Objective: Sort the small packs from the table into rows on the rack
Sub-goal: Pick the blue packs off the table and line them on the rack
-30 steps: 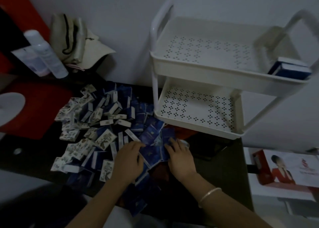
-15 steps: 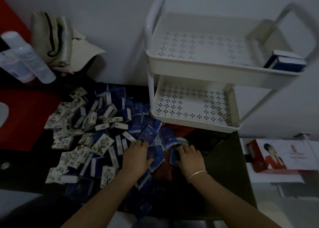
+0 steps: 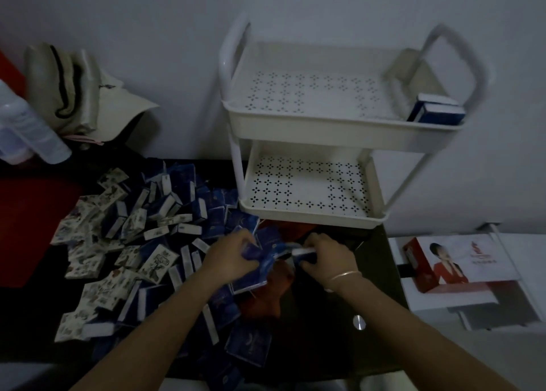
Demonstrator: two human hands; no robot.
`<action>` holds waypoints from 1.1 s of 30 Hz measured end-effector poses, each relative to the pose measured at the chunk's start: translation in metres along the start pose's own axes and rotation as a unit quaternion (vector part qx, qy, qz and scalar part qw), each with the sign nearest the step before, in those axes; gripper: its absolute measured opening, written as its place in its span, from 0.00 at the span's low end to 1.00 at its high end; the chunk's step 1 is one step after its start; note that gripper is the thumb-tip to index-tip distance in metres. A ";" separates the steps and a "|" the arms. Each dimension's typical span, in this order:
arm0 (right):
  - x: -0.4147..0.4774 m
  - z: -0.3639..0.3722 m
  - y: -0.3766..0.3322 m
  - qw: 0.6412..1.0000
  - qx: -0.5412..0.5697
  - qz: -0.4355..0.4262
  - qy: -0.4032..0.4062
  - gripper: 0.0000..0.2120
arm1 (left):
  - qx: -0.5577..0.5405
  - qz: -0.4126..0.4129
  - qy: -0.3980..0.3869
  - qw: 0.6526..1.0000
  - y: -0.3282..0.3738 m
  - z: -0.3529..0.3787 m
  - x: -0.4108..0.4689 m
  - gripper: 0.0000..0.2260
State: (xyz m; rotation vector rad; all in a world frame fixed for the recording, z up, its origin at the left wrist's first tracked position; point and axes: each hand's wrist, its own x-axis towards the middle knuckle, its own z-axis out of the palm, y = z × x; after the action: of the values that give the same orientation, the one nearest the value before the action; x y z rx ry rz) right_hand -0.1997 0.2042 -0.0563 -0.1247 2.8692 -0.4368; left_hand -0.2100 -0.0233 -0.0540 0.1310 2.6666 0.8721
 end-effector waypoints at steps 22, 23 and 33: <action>0.055 -0.330 0.065 0.921 -0.005 -0.041 0.388 0.14 | -0.126 0.254 0.276 0.918 0.267 -0.135 0.097 0.13; 0.060 -0.328 0.070 0.927 -0.018 -0.047 0.371 0.15 | -0.118 0.245 0.268 0.924 0.268 -0.132 0.108 0.14; 0.075 -0.326 0.095 0.951 -0.124 -0.133 0.252 0.09 | -0.038 0.165 0.190 0.967 0.271 -0.109 0.156 0.15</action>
State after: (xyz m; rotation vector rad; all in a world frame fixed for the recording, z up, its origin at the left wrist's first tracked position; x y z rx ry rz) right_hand -0.3565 0.3777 0.2005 -0.5186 3.4192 -0.1649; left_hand -0.3984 0.1643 0.1446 0.4423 3.0120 1.2058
